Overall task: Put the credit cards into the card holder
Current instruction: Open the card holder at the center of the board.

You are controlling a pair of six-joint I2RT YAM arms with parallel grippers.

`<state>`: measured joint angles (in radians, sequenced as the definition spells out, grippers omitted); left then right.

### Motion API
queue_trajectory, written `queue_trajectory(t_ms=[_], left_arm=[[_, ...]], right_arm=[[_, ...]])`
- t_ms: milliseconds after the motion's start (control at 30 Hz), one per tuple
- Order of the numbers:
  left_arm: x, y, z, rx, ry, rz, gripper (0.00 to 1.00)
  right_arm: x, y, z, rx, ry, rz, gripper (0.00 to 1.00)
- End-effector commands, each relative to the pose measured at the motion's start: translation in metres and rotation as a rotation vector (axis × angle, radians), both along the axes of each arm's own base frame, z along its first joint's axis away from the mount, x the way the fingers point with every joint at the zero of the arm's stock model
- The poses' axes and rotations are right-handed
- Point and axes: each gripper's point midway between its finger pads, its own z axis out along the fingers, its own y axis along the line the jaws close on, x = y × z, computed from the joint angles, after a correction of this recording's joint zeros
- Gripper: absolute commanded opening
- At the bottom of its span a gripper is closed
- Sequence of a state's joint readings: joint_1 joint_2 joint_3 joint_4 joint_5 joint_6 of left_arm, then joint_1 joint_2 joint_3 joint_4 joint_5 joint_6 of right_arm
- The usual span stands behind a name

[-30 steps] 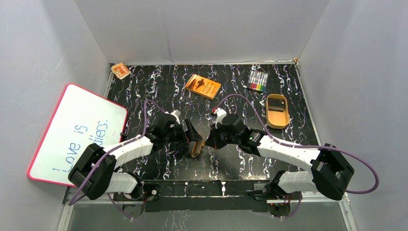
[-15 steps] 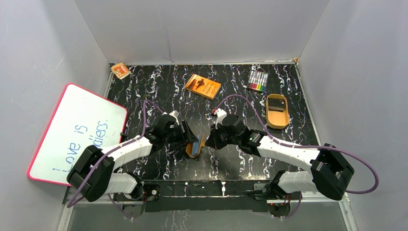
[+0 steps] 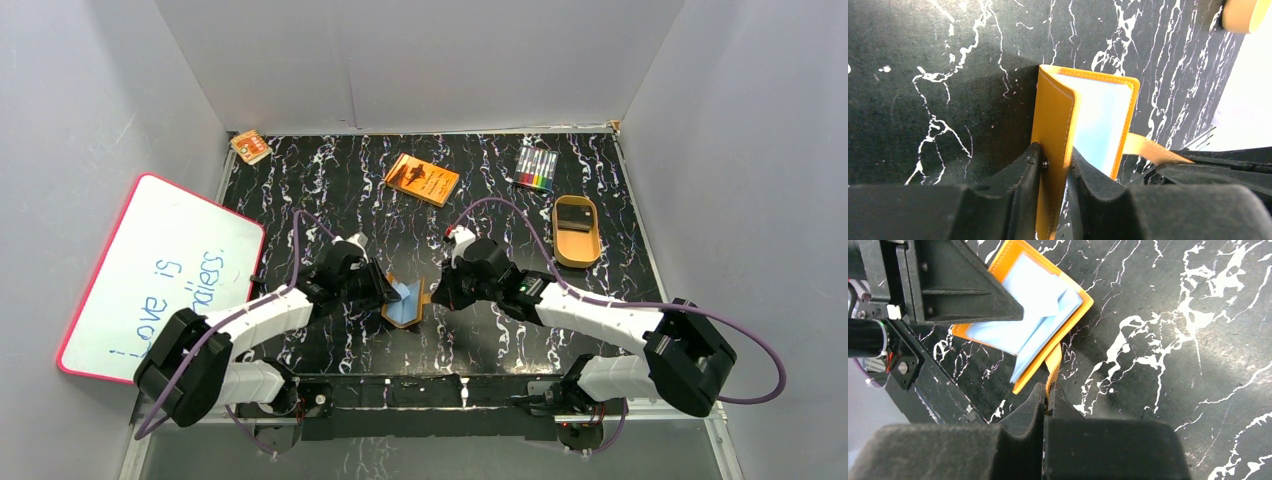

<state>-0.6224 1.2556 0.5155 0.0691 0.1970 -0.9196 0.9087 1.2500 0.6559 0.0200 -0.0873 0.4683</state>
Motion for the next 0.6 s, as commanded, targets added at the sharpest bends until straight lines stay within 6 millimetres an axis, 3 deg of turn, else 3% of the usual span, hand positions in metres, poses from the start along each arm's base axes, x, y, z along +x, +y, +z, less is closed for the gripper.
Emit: queue_trajectory(t_ms=[0, 67, 233, 267, 333, 400, 433, 567], left_arm=[[-0.005, 0.007, 0.000, 0.017, -0.005, 0.010, 0.14], [-0.006, 0.008, -0.002, 0.025, 0.003, 0.017, 0.01], [-0.011, 0.014, -0.013, 0.041, 0.052, 0.057, 0.00], [-0.012, 0.015, -0.015, 0.041, 0.061, 0.065, 0.00], [-0.014, 0.016, -0.016, 0.037, 0.077, 0.086, 0.00], [-0.013, 0.017, -0.016, 0.030, 0.084, 0.105, 0.00], [-0.013, 0.017, -0.015, 0.026, 0.085, 0.112, 0.00], [-0.008, 0.015, -0.009, 0.014, 0.078, 0.134, 0.00]], right_arm=[[0.013, -0.007, -0.001, -0.014, -0.020, -0.069, 0.00], [0.015, -0.015, -0.011, -0.052, 0.015, -0.113, 0.00], [0.018, -0.037, -0.035, -0.130, 0.098, -0.222, 0.00], [0.017, -0.041, -0.038, -0.139, 0.118, -0.240, 0.05], [0.016, -0.046, -0.040, -0.150, 0.140, -0.259, 0.24], [0.015, -0.050, -0.034, -0.154, 0.141, -0.266, 0.44], [0.015, -0.052, -0.028, -0.155, 0.137, -0.273, 0.49], [0.015, -0.052, 0.013, -0.116, 0.088, -0.254, 0.56]])
